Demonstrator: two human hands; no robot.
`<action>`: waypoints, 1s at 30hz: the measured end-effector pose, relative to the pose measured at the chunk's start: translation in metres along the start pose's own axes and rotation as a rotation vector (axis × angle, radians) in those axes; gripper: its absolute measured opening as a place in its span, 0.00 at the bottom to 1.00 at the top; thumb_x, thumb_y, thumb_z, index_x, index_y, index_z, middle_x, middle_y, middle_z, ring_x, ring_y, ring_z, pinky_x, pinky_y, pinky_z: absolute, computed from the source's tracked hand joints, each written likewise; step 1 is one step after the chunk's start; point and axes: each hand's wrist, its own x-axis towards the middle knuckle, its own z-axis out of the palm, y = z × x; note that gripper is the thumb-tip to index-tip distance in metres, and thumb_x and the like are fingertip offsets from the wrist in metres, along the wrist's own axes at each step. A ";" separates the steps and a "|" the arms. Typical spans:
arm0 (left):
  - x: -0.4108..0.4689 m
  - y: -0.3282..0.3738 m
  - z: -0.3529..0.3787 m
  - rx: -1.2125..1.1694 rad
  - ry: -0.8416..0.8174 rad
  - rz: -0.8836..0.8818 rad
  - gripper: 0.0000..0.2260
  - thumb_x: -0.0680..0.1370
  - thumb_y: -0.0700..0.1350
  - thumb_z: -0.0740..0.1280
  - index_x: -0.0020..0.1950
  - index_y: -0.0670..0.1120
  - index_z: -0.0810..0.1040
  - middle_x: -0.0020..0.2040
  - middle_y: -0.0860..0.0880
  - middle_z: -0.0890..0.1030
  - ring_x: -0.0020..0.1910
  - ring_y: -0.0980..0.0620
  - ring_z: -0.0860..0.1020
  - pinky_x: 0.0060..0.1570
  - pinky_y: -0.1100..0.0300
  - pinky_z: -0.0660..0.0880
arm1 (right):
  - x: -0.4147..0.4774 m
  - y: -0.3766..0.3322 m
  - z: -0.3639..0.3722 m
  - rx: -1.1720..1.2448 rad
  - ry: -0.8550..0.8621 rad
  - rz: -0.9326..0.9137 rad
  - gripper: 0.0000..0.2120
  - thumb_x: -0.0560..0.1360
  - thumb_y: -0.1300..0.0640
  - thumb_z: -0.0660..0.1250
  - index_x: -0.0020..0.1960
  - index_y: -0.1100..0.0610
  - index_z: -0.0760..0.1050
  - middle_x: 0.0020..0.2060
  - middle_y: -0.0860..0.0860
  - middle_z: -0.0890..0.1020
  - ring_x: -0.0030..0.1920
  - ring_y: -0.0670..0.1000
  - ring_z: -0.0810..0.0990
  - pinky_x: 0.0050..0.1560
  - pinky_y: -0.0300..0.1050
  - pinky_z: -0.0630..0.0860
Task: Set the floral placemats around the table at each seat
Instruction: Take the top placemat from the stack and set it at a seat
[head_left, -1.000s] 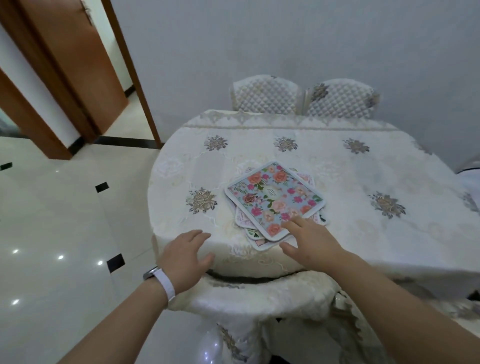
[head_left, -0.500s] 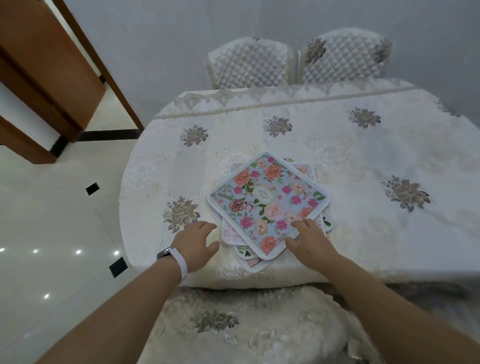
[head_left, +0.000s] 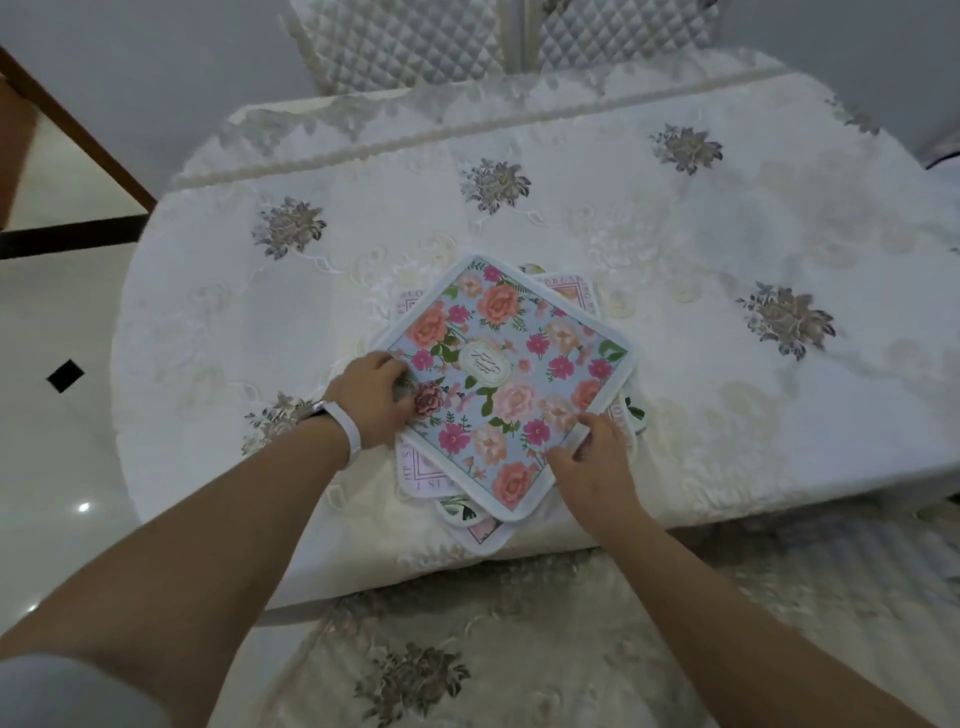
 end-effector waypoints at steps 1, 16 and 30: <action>0.007 -0.002 -0.001 0.012 0.014 -0.003 0.20 0.74 0.54 0.65 0.64 0.48 0.74 0.63 0.46 0.74 0.59 0.44 0.73 0.56 0.49 0.74 | 0.002 0.000 0.002 0.095 0.029 0.043 0.27 0.72 0.49 0.67 0.69 0.50 0.64 0.63 0.49 0.72 0.62 0.51 0.74 0.59 0.53 0.76; 0.037 -0.003 -0.001 -0.084 0.108 -0.097 0.22 0.74 0.47 0.67 0.67 0.44 0.70 0.60 0.39 0.73 0.57 0.38 0.72 0.55 0.46 0.74 | 0.024 -0.005 0.000 0.542 0.168 0.179 0.15 0.76 0.61 0.68 0.60 0.50 0.74 0.49 0.47 0.83 0.48 0.46 0.83 0.39 0.41 0.80; -0.027 0.013 0.011 -0.554 0.120 -0.354 0.11 0.77 0.47 0.66 0.59 0.48 0.73 0.47 0.51 0.79 0.42 0.51 0.77 0.34 0.61 0.70 | 0.020 0.011 -0.010 0.388 0.064 0.124 0.20 0.74 0.64 0.66 0.64 0.51 0.73 0.50 0.48 0.82 0.51 0.51 0.82 0.46 0.48 0.80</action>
